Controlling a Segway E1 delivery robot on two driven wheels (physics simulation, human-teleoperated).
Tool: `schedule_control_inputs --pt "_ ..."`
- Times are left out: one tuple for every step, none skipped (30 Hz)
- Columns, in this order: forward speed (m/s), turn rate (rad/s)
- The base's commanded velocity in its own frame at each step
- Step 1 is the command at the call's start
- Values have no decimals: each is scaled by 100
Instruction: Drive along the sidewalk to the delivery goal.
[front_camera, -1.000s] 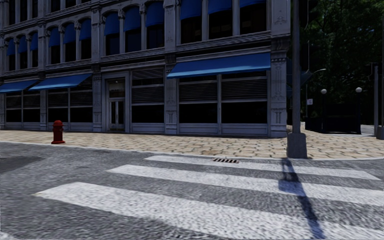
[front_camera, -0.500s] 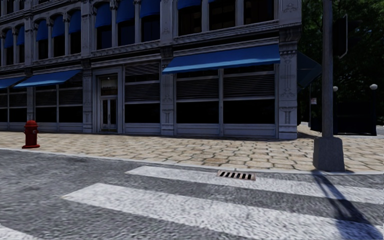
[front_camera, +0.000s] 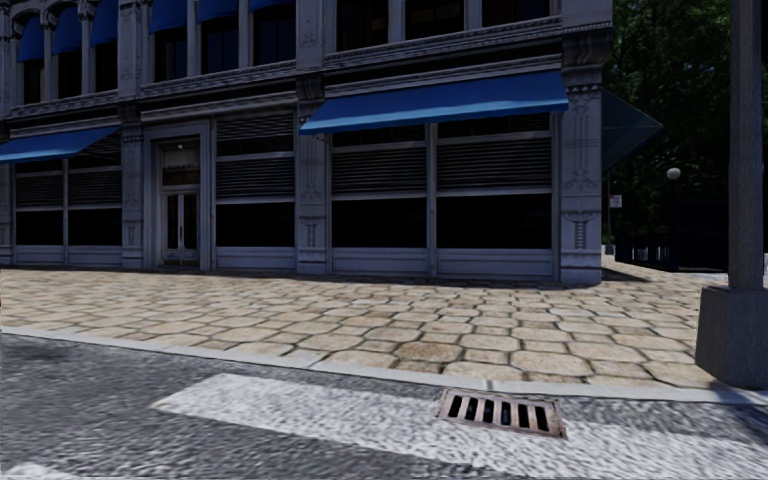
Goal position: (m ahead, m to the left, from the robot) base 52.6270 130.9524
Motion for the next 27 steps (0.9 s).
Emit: schedule_control_inputs --pt "200 -8" --pt "200 0" --pt "200 0" --pt "200 0" --pt "200 0" --pt "200 0" --pt "200 0" --pt "200 0" --pt "200 0" --pt "200 0" --pt "200 0" --pt "200 0" --pt "200 0" --pt "200 0" --pt "200 0" --pt "191 0" --pt "177 0" --pt "177 0" --pt "165 0" --pt "153 0" --pt "146 0" --pt "146 0" --pt "144 0" --pt "142 0" --pt "141 0" --pt "141 0" --pt "141 0"
